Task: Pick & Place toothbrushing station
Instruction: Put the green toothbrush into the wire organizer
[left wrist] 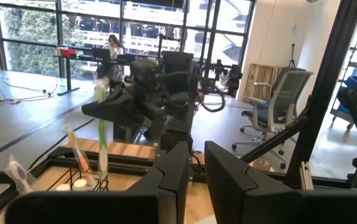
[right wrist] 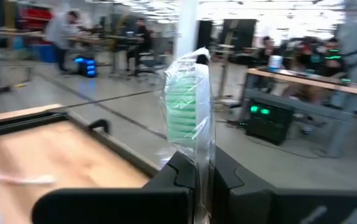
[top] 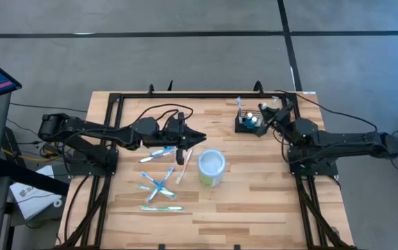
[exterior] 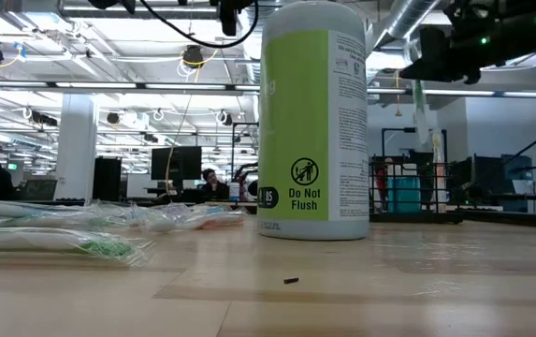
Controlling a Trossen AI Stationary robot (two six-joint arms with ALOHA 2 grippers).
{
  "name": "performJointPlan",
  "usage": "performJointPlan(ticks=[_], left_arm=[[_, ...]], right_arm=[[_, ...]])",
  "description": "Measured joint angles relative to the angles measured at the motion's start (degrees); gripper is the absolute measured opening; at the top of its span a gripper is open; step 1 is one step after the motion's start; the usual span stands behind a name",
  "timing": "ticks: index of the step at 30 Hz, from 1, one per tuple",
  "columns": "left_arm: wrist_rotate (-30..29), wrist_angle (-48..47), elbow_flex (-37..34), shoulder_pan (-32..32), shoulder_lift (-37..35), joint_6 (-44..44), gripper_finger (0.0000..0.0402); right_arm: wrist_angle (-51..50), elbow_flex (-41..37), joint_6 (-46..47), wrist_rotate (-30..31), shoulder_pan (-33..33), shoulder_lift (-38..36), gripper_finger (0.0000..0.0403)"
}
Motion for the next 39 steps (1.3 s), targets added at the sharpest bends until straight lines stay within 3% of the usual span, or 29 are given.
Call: performJointPlan(ticks=[17, 39], left_arm=[[0.0, -0.1, 0.0, 0.0, 0.0, 0.0, 0.0048], [0.0, -0.1, 0.0, 0.0, 0.0, -0.1, 0.0048]], right_arm=[[-11.2, -0.4, 3.4, 2.2, -8.3, -6.3, 0.0001], [-13.9, -0.4, 8.6, 0.5, -14.8, -5.4, 0.0001]])
